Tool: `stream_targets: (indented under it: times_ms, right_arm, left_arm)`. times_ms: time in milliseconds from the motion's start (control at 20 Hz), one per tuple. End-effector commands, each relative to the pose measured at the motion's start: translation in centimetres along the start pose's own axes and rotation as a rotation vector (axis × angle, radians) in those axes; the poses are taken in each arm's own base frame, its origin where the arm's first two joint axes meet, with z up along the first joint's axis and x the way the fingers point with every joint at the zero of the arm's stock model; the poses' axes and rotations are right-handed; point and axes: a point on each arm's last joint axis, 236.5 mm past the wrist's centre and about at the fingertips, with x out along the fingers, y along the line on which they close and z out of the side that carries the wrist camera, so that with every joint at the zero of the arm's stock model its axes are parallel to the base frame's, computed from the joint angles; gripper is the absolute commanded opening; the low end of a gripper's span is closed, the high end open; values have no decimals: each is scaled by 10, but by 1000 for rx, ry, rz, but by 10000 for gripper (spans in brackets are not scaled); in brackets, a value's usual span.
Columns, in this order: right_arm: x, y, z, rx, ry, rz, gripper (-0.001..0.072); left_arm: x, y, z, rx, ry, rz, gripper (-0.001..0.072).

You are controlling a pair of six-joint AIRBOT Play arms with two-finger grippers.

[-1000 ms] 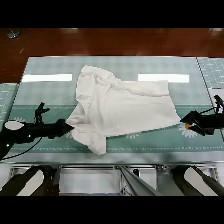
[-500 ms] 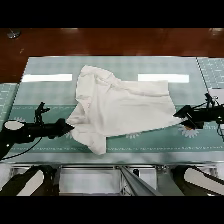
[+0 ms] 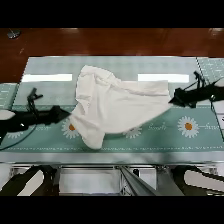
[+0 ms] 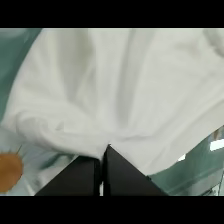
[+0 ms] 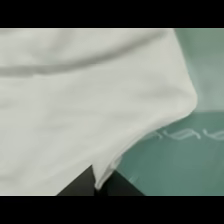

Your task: Fold the shirts.

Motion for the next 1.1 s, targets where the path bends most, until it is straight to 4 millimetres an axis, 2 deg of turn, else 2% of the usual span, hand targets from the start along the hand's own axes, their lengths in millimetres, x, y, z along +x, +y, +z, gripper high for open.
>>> stream_targets:
  times_ms: [0, 100, 150, 200, 300, 400, 550, 700, 800, 900, 1000, 1050]
  right_arm:
    - [-104, 97, 72, -249, -266, 49, 21]
    - [-201, 159, 100, -397, -520, 60, 21]
    - [-247, 183, 102, -434, -630, 65, 22]
    - [-292, 205, 95, -484, -733, 65, 21]
    - [-363, 236, 62, -575, -892, 55, 22]
    - [-404, 253, 14, -640, -979, 49, 22]
    - [-434, 253, -59, -699, -1008, -11, 22]
    - [-461, 237, -109, -686, -1078, -104, 22]
    - [-473, 230, -134, -663, -1118, -130, 22]
    - [-473, 229, -151, -665, -1126, -126, 22]
    - [-458, 220, -155, -653, -1077, -130, 22]
    - [-444, 211, -152, -636, -1024, -142, 22]
  left_arm:
    - [-74, -121, 100, 254, -264, -141, 27]
    - [-145, -203, 142, 457, -454, -183, 27]
    - [-180, -234, 154, 520, -542, -180, 26]
    - [-217, -259, 162, 569, -629, -151, 27]
    - [-284, -295, 166, 663, -792, -61, 27]
    - [-344, -327, 149, 749, -943, 9, 26]
    - [-413, -363, 98, 865, -1128, 102, 27]
    - [-453, -367, 49, 927, -1236, 229, 27]
    - [-461, -351, 24, 929, -1229, 338, 27]
    - [-462, -340, 6, 929, -1206, 381, 27]
    - [-447, -328, -3, 916, -1136, 357, 27]
    - [-435, -317, -2, 898, -1082, 362, 27]
